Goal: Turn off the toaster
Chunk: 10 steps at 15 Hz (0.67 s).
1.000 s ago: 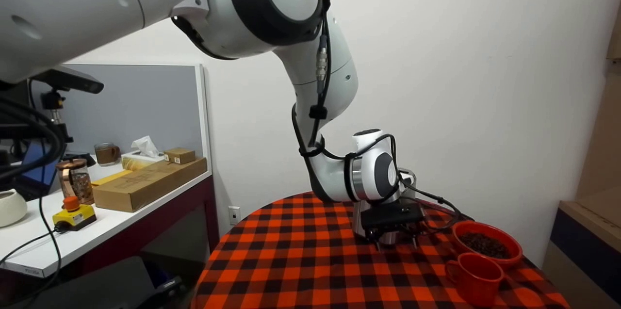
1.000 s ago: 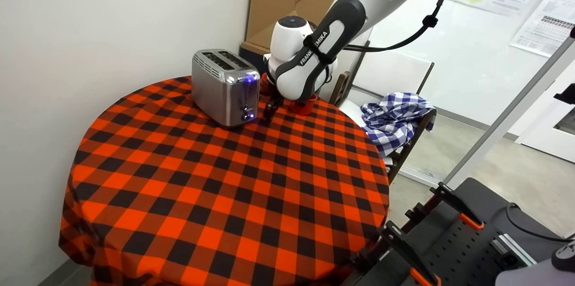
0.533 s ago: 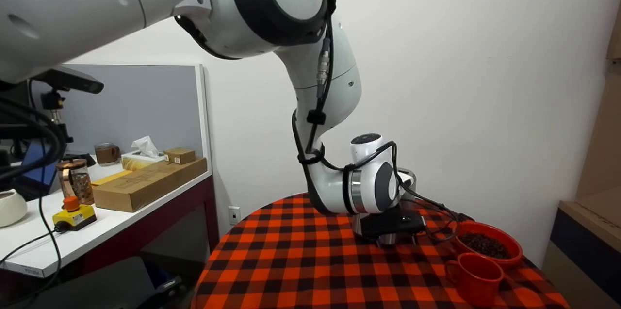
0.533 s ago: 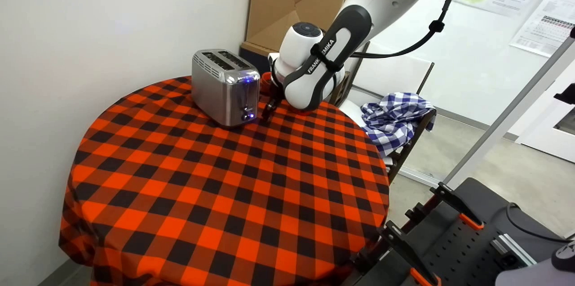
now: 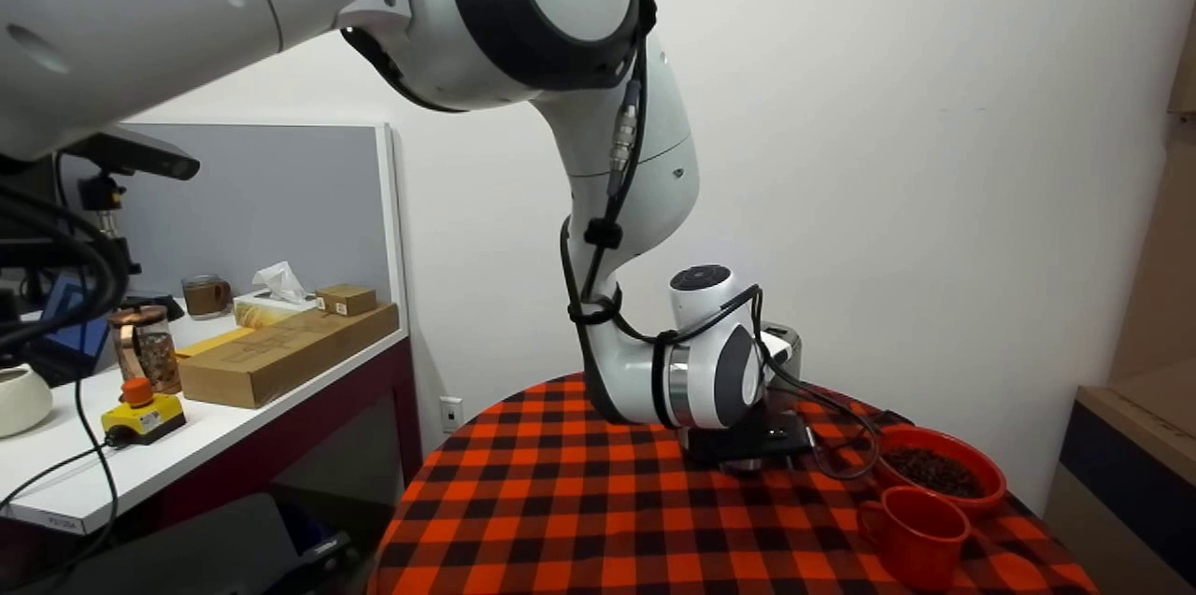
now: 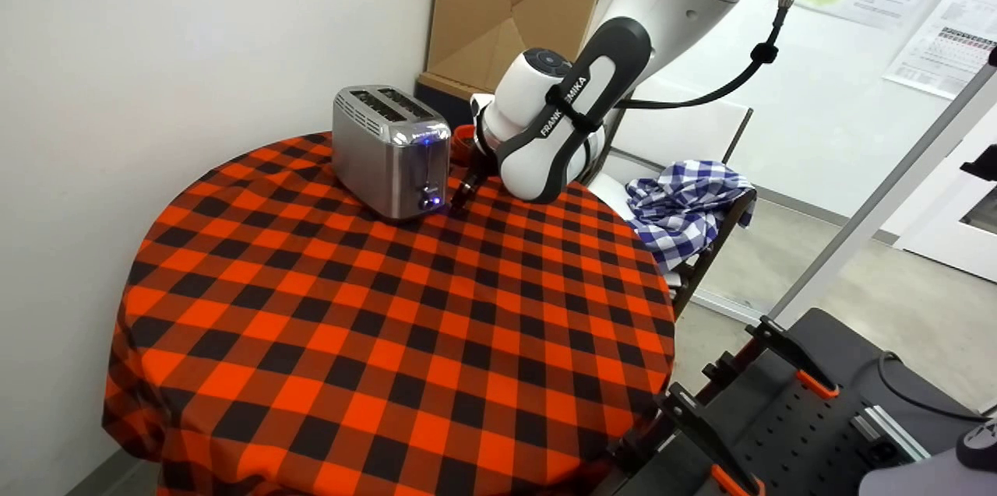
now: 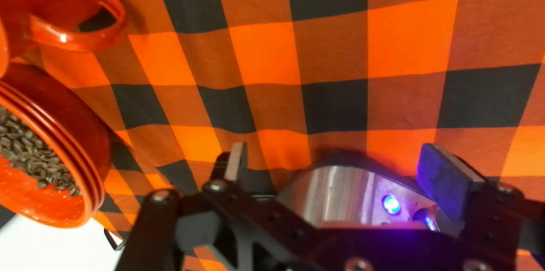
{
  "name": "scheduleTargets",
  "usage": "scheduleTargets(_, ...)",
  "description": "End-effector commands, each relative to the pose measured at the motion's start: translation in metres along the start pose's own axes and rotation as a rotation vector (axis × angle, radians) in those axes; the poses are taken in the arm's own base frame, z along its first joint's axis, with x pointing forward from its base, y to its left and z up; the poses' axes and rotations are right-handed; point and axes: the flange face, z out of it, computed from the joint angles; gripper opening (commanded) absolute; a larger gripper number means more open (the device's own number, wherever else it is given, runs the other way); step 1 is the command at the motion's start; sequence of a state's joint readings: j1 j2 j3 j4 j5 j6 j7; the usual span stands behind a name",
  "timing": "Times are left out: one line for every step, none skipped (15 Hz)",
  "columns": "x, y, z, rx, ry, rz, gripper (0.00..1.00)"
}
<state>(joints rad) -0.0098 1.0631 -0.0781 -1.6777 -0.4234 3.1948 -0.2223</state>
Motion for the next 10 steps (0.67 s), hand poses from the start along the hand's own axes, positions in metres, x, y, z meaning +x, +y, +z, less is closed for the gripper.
scheduleTargets(0.000,-0.002,-0.002,-0.001,0.040,-0.003,1.00)
scheduleTargets(0.000,-0.002,-0.002,-0.002,0.042,-0.001,1.00)
scheduleTargets(0.000,-0.001,0.000,-0.002,0.041,0.001,1.00)
scheduleTargets(0.001,-0.002,0.001,0.000,0.039,0.002,1.00)
scheduleTargets(0.001,-0.002,0.002,0.001,0.038,0.004,1.00)
scheduleTargets(0.003,-0.003,0.003,0.001,0.037,0.005,1.00)
scheduleTargets(0.004,-0.003,0.004,0.002,0.038,0.006,1.00)
scheduleTargets(0.006,-0.004,0.005,0.003,0.038,0.008,1.00)
scheduleTargets(0.008,-0.005,0.006,0.003,0.038,0.009,1.00)
scheduleTargets(0.010,-0.005,0.008,0.003,0.037,0.011,1.00)
